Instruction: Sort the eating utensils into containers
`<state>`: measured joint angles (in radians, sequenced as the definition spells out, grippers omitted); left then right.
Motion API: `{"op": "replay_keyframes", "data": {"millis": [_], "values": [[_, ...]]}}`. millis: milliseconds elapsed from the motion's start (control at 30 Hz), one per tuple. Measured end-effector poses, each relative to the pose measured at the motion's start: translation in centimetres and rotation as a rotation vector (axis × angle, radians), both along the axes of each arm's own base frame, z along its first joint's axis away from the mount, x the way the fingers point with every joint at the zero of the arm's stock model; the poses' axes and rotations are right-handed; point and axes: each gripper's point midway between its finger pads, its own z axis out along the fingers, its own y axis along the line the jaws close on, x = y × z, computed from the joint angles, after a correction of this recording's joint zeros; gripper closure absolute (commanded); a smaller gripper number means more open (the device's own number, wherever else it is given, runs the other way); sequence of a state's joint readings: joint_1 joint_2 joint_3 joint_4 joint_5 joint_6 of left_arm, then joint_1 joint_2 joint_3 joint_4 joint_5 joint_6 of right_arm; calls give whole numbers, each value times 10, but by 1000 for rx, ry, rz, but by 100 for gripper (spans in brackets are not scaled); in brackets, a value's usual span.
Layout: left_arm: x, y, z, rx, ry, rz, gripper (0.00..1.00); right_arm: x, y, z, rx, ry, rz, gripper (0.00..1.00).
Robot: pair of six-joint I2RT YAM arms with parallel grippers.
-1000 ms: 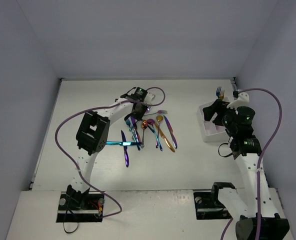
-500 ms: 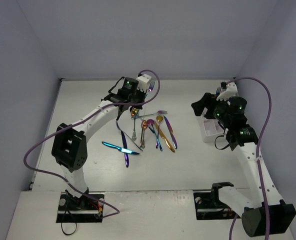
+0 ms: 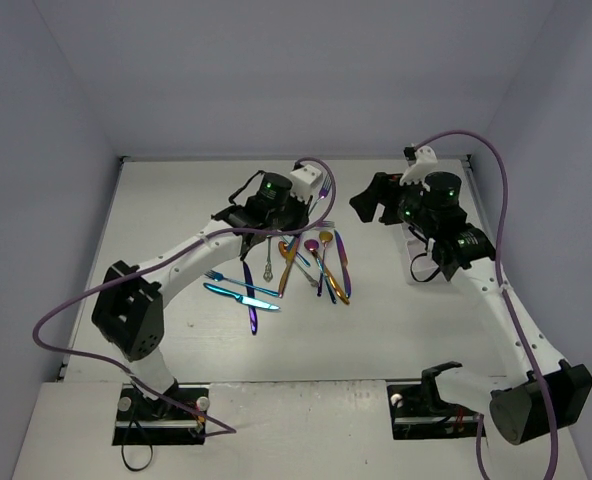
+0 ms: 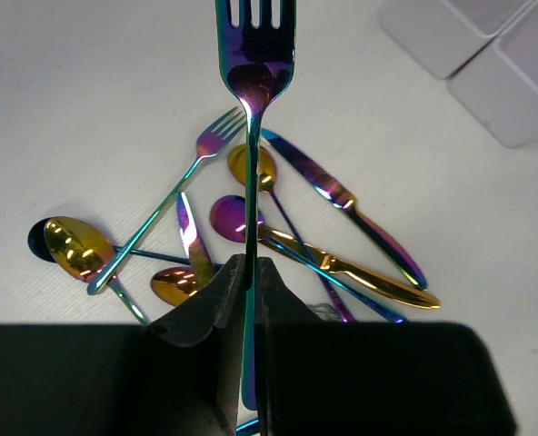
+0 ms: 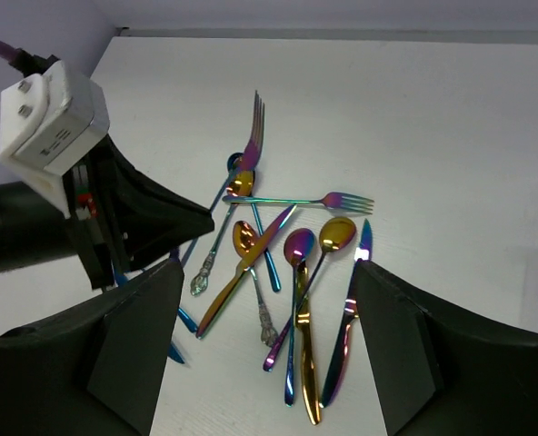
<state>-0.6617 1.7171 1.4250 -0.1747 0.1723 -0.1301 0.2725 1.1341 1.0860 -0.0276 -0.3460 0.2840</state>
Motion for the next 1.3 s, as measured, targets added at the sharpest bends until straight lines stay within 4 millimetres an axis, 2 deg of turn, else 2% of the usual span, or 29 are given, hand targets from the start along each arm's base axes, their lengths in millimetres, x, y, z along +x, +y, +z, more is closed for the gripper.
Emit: {"op": "replay_keyframes", "data": {"millis": [233, 367, 500, 900, 1200, 1267, 1300], "values": [[-36, -24, 57, -105, -88, -69, 100, 9, 33, 4, -4, -5, 64, 28], [-47, -30, 72, -136, -109, -90, 100, 14, 43, -3, -12, 10, 81, 32], [-51, -32, 74, -144, -110, -94, 100, 15, 47, -6, -19, 14, 88, 38], [-62, -33, 61, -132, -83, -108, 100, 22, 51, -3, -16, -18, 97, 63], [-65, -36, 61, -134, -80, -120, 100, 26, 57, -14, -25, 4, 112, 97], [-65, -35, 61, -133, -79, -120, 97, 26, 59, -10, -15, -7, 119, 100], [-65, -35, 61, -132, -79, -119, 85, 26, 61, -9, -13, -14, 126, 100]]}}
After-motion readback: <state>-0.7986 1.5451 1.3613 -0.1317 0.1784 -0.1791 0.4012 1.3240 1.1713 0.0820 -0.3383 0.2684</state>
